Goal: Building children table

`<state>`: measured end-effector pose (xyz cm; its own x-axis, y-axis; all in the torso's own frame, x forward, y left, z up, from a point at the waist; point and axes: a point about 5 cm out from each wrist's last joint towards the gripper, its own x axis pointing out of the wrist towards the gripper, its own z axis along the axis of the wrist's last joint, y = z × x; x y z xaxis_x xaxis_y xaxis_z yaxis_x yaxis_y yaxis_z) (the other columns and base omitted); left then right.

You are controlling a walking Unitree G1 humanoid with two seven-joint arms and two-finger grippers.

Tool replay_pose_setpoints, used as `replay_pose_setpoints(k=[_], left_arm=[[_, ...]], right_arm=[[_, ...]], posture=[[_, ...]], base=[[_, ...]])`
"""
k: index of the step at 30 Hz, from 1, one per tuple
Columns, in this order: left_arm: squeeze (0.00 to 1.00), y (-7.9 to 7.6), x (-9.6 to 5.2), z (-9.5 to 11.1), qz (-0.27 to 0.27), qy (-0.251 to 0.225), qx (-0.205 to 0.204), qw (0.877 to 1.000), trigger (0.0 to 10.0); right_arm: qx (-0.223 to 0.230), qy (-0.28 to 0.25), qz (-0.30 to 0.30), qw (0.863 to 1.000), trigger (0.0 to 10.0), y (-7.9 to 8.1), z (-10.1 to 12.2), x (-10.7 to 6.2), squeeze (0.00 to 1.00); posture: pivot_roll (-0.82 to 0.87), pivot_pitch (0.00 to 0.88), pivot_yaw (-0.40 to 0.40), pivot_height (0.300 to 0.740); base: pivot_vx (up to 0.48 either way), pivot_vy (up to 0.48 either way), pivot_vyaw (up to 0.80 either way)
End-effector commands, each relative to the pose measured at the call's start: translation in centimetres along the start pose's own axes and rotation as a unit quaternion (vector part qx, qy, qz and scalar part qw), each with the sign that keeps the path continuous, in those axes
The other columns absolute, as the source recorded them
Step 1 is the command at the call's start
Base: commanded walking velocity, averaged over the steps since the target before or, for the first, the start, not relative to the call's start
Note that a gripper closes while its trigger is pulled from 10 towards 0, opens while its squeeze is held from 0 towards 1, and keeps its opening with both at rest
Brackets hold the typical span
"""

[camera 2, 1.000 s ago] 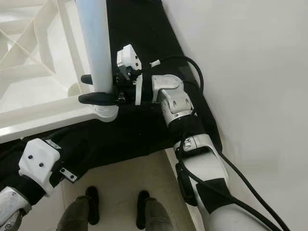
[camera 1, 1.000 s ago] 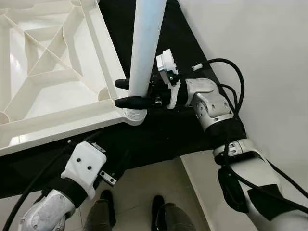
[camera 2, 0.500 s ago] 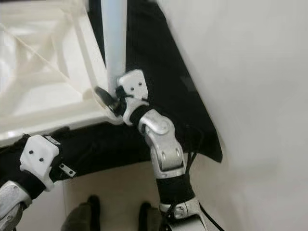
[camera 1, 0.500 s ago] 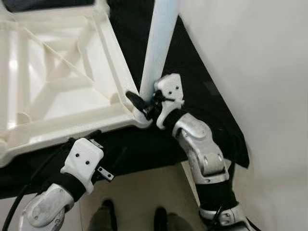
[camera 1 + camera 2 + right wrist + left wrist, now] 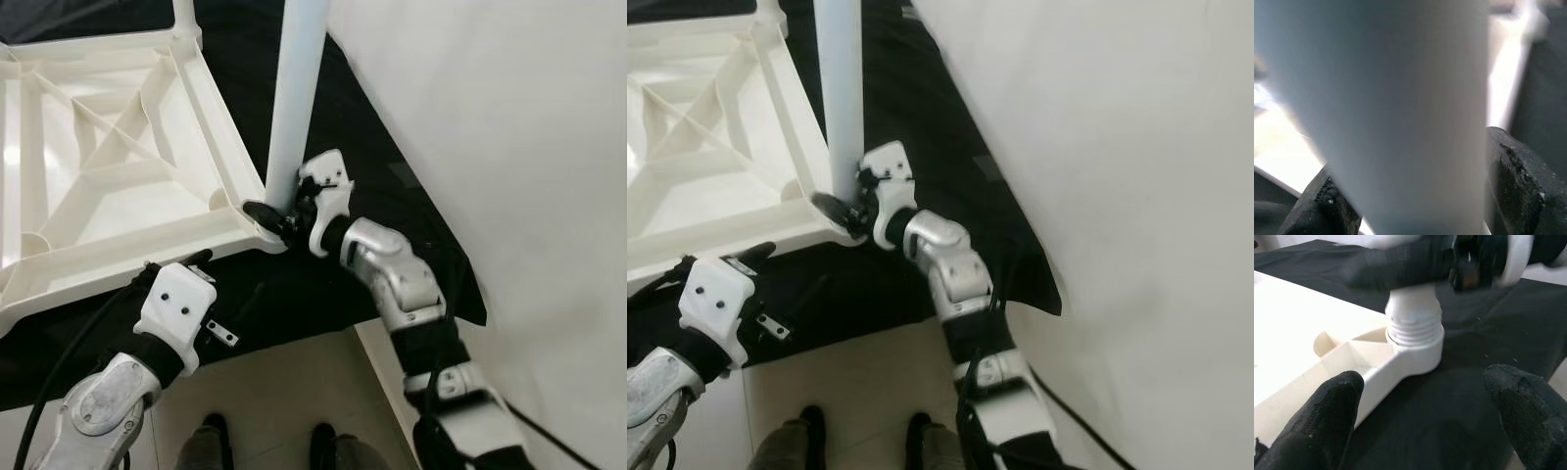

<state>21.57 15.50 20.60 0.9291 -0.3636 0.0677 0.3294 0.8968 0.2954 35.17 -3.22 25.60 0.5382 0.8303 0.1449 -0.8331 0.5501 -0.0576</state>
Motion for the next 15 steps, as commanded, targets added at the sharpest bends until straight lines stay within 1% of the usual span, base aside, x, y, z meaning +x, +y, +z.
replay_pose_setpoints(k=[1,2,3,5,6,8,10,11,12,14,15], left_arm=[[0.0,-0.1,0.0,-0.3,-0.011,0.005,0.001,1.0,10.0],[0.0,-0.2,0.1,-0.3,-0.011,0.004,0.002,1.0,10.0],[0.0,-0.3,0.1,-0.4,-0.014,0.005,0.002,1.0,10.0],[0.0,-0.5,0.2,-0.4,-0.018,0.005,0.003,1.0,10.0],[0.0,-0.5,0.2,-0.4,-0.018,0.005,0.003,1.0,10.0],[0.0,-0.6,0.4,-0.4,-0.022,0.003,0.001,1.0,10.0],[0.0,-0.8,0.6,-0.4,-0.023,0.001,-0.001,1.0,10.0],[0.0,-0.8,0.6,-0.4,-0.023,0.001,-0.001,1.0,10.0],[0.0,-0.9,0.7,-0.4,-0.024,0.0,-0.002,1.0,10.0],[0.0,-1.0,0.8,-0.4,-0.024,-0.001,-0.002,1.0,10.0],[0.0,-1.0,0.9,-0.4,-0.024,-0.002,-0.004,1.0,10.0]], right_arm=[[-0.011,-0.04,0.048,0.998,10.0,0.5,1.5,-0.2,0.27],[-0.014,-0.044,0.056,0.997,10.0,0.6,1.8,-0.3,0.27],[-0.026,-0.044,0.087,0.995,10.0,0.5,2.0,-0.3,0.0],[-0.046,-0.04,0.127,0.99,10.0,0.4,2.1,-0.4,0.0],[-0.046,-0.04,0.127,0.99,10.0,0.4,2.1,-0.4,0.0],[-0.052,-0.037,0.181,0.981,10.0,0.1,2.1,-0.5,0.0],[-0.048,-0.033,0.204,0.977,10.0,-0.3,1.9,-0.5,0.0],[-0.048,-0.033,0.204,0.977,10.0,-0.3,1.9,-0.5,0.0],[-0.044,-0.028,0.209,0.977,7.2,-0.6,1.7,-0.4,0.0],[-0.041,-0.025,0.212,0.976,7.2,-0.7,1.6,-0.4,0.0],[-0.036,-0.026,0.216,0.975,0.0,-0.8,1.5,-0.4,0.0]], posture=[[0.19,0.267,-0.144,0.74],[0.19,0.267,-0.144,0.74],[0.19,0.263,-0.143,0.74],[0.19,0.261,-0.146,0.74],[0.19,0.261,-0.146,0.74],[0.19,0.257,-0.151,0.74],[0.19,0.255,-0.155,0.74],[0.19,0.255,-0.155,0.74],[0.19,0.253,-0.159,0.74],[0.19,0.253,-0.16,0.74],[0.18,0.251,-0.166,0.74]], base=[[0.0,0.0,0.0],[0.0,0.0,0.0],[0.0,0.0,0.0],[0.0,0.0,0.0],[0.0,0.0,0.0],[0.0,0.0,0.0],[0.0,0.0,0.0],[0.0,0.0,0.0],[0.0,0.0,0.0],[0.0,0.0,0.0],[0.0,0.0,0.0]])
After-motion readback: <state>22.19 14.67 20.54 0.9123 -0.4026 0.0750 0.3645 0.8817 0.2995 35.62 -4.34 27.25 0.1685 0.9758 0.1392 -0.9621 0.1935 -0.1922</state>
